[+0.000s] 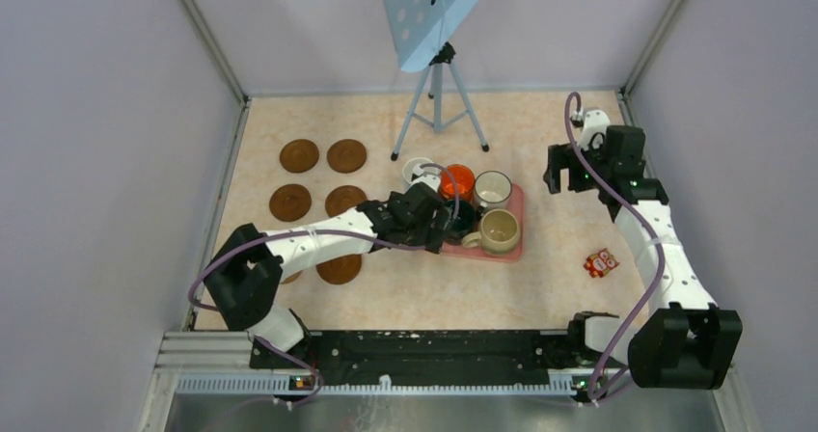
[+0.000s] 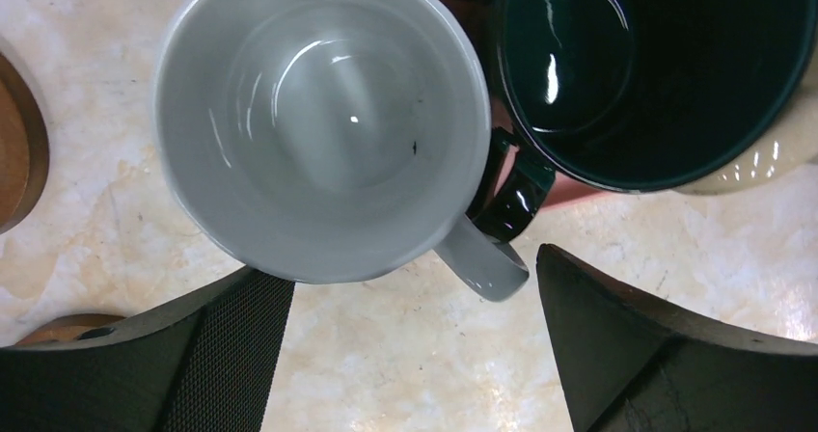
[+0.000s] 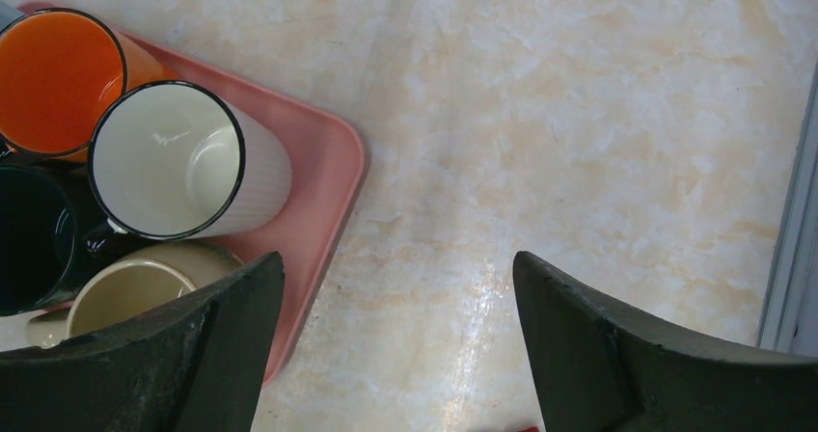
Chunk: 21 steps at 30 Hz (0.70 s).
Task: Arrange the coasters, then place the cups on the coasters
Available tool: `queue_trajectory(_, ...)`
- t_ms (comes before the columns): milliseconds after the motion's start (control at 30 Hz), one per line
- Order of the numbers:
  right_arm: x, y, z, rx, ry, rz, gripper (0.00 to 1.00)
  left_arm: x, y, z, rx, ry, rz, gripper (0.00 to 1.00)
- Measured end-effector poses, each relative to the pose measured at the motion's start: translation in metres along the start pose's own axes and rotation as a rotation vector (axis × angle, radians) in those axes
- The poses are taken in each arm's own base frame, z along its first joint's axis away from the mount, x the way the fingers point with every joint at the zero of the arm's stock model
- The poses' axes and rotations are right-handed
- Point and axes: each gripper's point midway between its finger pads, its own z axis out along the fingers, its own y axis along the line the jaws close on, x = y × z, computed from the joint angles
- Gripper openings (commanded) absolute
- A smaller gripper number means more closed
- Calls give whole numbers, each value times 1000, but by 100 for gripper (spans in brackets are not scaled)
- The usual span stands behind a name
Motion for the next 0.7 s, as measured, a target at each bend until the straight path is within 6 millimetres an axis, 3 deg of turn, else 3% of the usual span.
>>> queue_trajectory(367,-2,1,-2,-3,-23,-17,86,-1,18,-1,-89,-28,5,91)
queue_trajectory(567,0,2,-1,-12,-30,-24,86,2,37,-18,-102,-33,46,76)
queue_trajectory(700,5,4,0,-21,-22,-22,86,-2,47,-19,-95,-31,49,67)
